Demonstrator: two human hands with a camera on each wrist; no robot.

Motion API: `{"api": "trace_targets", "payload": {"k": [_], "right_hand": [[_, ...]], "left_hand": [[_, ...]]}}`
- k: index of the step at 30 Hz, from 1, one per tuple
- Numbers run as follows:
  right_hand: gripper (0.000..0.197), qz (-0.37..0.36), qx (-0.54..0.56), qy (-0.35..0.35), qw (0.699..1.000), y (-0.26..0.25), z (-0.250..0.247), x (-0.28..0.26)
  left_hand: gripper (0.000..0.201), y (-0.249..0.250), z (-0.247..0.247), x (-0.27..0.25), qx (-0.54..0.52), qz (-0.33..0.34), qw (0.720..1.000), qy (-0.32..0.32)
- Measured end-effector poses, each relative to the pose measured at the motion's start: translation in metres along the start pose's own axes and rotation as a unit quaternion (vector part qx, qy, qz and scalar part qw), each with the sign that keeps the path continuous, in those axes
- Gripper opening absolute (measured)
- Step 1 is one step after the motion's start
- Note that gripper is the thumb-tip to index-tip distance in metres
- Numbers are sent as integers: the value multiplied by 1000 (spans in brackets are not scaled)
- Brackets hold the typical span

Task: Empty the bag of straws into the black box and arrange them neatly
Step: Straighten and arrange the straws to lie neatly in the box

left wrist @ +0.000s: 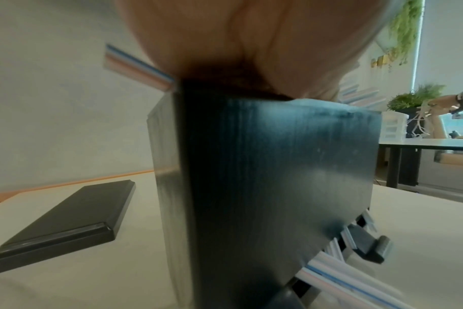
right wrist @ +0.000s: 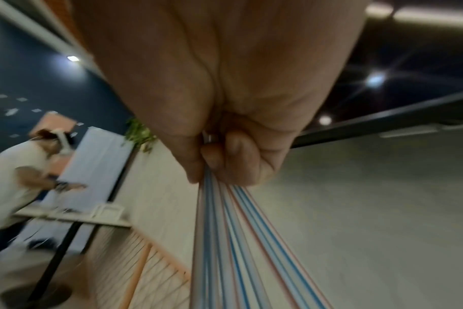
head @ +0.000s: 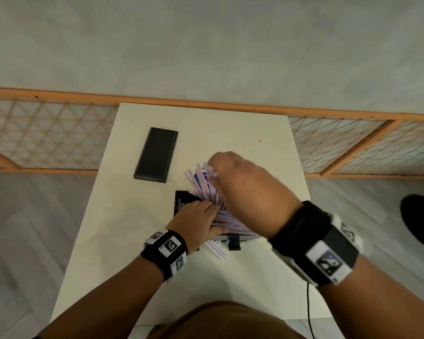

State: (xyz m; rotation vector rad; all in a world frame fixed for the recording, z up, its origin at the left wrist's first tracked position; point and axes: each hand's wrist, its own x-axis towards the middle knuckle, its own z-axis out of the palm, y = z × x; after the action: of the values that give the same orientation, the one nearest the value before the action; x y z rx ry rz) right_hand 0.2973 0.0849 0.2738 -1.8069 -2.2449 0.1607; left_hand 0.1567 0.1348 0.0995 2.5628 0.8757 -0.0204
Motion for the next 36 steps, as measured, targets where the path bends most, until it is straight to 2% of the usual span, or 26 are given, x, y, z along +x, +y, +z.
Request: {"api": "trace_targets", "payload": {"k": [2, 3, 4, 5, 6, 7, 9, 11, 15, 17, 19, 21, 23, 24, 26, 29, 36], "right_hand": [[56, -20, -40, -72, 996, -19, 6, 8], [70, -25, -54, -111, 992, -26, 15, 11], [70, -32, -72, -140, 987, -30, 28, 14], [59, -33, -86, -156, 983, -34, 41, 17], [47, -30, -97, -166, 981, -34, 55, 20], [39, -21, -100, -172, 980, -34, 67, 22], [35, 8, -90, -201, 975, -30, 86, 26], [30, 28, -67, -221, 973, -25, 103, 28], [24, 18, -43, -219, 975, -15, 137, 27], [21, 30, -12, -223, 974, -11, 141, 23], [23, 31, 31, -174, 984, -7, 132, 14], [36, 52, 88, -106, 989, 2, 120, 3], [51, 68, 85, -63, 992, 17, 113, -9], [58, 60, 63, -62, 994, 26, 113, -16], [70, 59, 34, -104, 992, 41, 118, -25], [83, 67, 18, -147, 987, 54, 130, -35], [87, 77, 59, -140, 985, 62, 151, -40]], "left_hand": [[42, 0, -8, -5, -77, -11, 997, 25], [46, -3, -11, -8, -106, -28, 993, 36], [51, -7, -12, -11, -124, -39, 990, 52], [47, -10, -14, -15, -132, -54, 987, 79], [38, -15, -15, -19, -97, -53, 989, 96], [37, -19, -14, -23, -71, -57, 993, 78], [52, -41, -4, -33, -11, -59, 996, 68], [61, -51, -6, -46, -29, -100, 987, 118], [74, -50, -5, -63, -99, -170, 963, 186], [66, -47, -3, -68, -146, -196, 952, 184], [54, -43, -3, -71, -193, -214, 943, 166], [46, -42, -3, -72, -254, -232, 926, 159], [34, -42, -3, -73, -266, -239, 919, 166], [25, -42, -3, -73, -257, -238, 921, 171], [9, -43, -3, -74, -250, -233, 923, 177], [11, -47, -8, -80, -290, -231, 912, 174], [14, -60, -35, -88, -367, -222, 880, 202]]}}
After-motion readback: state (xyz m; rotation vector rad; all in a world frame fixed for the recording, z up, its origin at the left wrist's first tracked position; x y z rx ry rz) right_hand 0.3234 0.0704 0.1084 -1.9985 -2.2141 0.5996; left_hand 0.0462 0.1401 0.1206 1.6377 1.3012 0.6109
